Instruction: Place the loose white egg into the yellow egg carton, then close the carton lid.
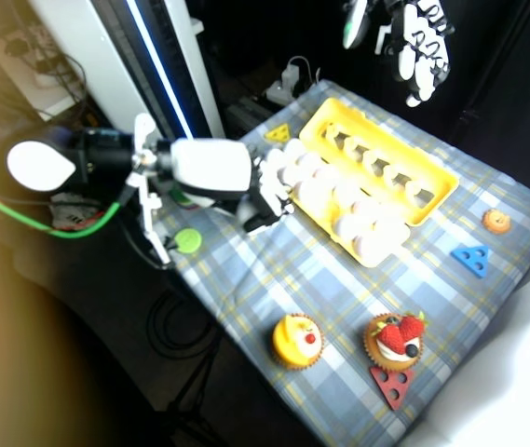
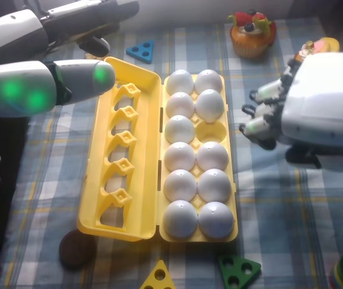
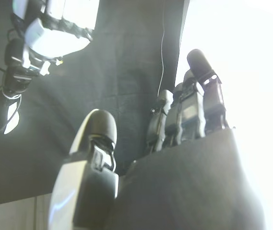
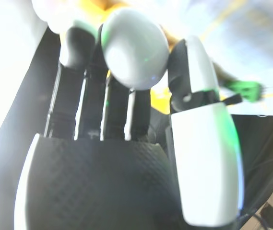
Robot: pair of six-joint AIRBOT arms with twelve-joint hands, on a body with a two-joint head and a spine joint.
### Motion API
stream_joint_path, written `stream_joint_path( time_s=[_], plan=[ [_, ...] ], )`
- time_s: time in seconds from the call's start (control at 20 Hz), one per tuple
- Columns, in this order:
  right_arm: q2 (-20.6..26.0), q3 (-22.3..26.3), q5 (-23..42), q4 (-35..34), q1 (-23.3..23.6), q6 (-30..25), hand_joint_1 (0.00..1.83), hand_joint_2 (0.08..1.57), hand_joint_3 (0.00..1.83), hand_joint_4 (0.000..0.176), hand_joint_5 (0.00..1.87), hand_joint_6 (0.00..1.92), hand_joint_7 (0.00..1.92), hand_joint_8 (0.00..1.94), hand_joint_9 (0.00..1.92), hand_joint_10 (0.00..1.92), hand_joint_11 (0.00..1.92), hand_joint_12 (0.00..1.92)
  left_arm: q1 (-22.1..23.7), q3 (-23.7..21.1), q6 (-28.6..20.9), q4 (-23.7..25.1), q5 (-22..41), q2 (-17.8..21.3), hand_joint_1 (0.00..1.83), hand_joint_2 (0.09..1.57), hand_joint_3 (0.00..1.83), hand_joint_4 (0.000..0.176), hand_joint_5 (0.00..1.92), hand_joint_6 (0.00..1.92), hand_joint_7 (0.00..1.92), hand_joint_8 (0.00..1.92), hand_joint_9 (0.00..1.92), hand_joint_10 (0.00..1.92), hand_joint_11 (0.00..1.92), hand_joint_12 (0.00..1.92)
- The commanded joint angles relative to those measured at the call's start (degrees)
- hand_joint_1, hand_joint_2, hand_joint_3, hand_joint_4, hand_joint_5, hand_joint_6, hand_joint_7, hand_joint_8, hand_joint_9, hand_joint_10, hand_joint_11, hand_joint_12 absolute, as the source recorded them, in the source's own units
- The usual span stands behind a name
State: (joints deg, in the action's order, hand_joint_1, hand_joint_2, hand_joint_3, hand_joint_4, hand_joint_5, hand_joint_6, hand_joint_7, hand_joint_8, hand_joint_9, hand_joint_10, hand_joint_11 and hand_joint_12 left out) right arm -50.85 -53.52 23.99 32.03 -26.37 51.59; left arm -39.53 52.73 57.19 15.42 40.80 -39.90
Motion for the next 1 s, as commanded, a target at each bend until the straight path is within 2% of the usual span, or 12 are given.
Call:
stream_joint_path(
  time_s=[0.0,0.1,0.2,0.25,0.4,0.5,0.55,0.6,0.65,0.7,0.8,0.95],
  plan=[
    [-0.3,-0.8,4.4,-1.1,1.4,0.7,1.21,1.24,0.00,0.000,0.62,1.29,0.90,1.38,1.11,1.38,1.04,1.67,0.5,0.1,-0.1,-2.0,6.7,-0.3,0.25,1.47,0.00,0.012,0.08,0.00,0.03,0.00,0.11,0.00,0.00,1.01],
    [-1.8,-2.6,2.7,-0.9,3.3,0.7,1.12,1.21,0.00,0.000,0.79,1.27,1.14,1.42,1.30,1.56,1.25,1.76,0.6,0.2,-0.1,-2.0,6.6,-0.5,0.30,1.46,0.00,0.009,0.10,0.00,0.04,0.00,0.12,0.00,0.00,1.05],
    [-3.6,-4.1,1.7,-0.7,5.1,1.0,1.23,1.21,0.00,0.000,0.76,1.10,0.90,1.46,1.15,1.61,1.10,1.81,0.8,0.5,-0.1,-2.0,6.4,-0.9,0.32,1.46,0.00,0.004,0.11,0.00,0.04,0.00,0.12,0.01,0.00,0.99],
    [-4.9,-5.0,1.3,-0.6,5.6,1.0,1.23,1.21,0.00,0.000,0.76,1.14,0.88,1.43,0.94,1.60,0.85,1.88,0.9,0.6,-0.1,-2.0,6.4,-1.0,0.33,1.46,0.00,0.006,0.11,0.00,0.04,0.00,0.11,0.01,0.00,0.99],
    [-8.0,-7.1,0.5,0.1,7.5,1.1,1.20,1.19,0.00,0.000,0.81,1.13,0.88,1.34,0.78,1.37,0.57,1.81,1.1,0.7,-0.1,-1.9,6.0,-1.2,0.35,1.46,0.00,0.008,0.11,0.00,0.05,0.00,0.12,0.01,0.00,1.06],
    [-9.5,-7.9,0.5,0.2,8.2,1.1,1.23,1.20,0.00,0.000,0.79,1.06,0.88,1.40,0.86,1.43,0.70,1.82,1.3,0.9,-0.1,-1.9,5.8,-1.4,0.36,1.45,0.00,0.014,0.11,0.00,0.05,0.00,0.12,0.00,0.00,1.05],
    [-10.5,-8.4,0.5,0.3,8.6,1.1,1.31,1.25,0.01,0.000,0.66,1.19,0.73,1.44,0.71,1.64,0.53,1.82,1.5,0.9,-0.1,-1.9,5.6,-1.5,0.34,1.46,0.00,0.019,0.10,0.00,0.03,0.00,0.10,0.00,0.00,1.03],
    [-11.1,-8.7,0.5,0.5,8.9,1.1,1.24,1.19,0.00,0.000,0.80,1.08,0.89,1.30,0.59,1.34,0.17,1.85,1.6,1.0,-0.1,-1.8,5.4,-1.6,0.30,1.46,0.00,0.016,0.10,0.00,0.04,0.00,0.12,0.01,0.00,1.07],
    [-11.9,-9.2,0.5,0.5,9.3,1.1,1.32,1.20,0.00,0.000,0.77,1.16,0.90,1.24,0.61,1.51,0.17,1.82,1.6,1.1,-0.1,-1.7,5.3,-1.7,0.31,1.46,0.00,0.015,0.10,0.00,0.05,0.00,0.12,0.01,0.00,1.12],
    [-12.8,-9.6,0.5,0.6,9.9,1.1,1.25,1.19,0.00,0.000,0.79,1.08,0.92,1.31,0.74,1.41,0.52,1.77,1.6,1.2,-0.1,-1.6,5.2,-1.9,0.28,1.48,0.00,0.031,0.07,0.00,0.01,0.00,0.08,0.00,0.00,0.96],
    [-13.9,-10.2,0.6,0.6,10.4,1.2,1.32,1.18,0.00,0.000,0.75,1.14,0.87,1.23,0.86,1.40,0.64,1.67,1.7,1.4,-0.1,-1.6,5.2,-2.1,0.28,1.49,0.00,0.056,0.05,0.00,0.00,0.00,0.06,0.01,0.00,0.69],
    [-16.4,-11.5,0.6,0.5,10.5,1.2,1.21,1.22,0.00,0.000,0.74,1.19,0.85,1.41,0.89,1.40,0.80,1.74,1.8,1.5,-0.1,-1.5,5.0,-2.3,0.18,1.51,0.00,0.071,0.04,0.00,0.00,0.00,0.07,0.00,0.00,0.79]
  ],
)
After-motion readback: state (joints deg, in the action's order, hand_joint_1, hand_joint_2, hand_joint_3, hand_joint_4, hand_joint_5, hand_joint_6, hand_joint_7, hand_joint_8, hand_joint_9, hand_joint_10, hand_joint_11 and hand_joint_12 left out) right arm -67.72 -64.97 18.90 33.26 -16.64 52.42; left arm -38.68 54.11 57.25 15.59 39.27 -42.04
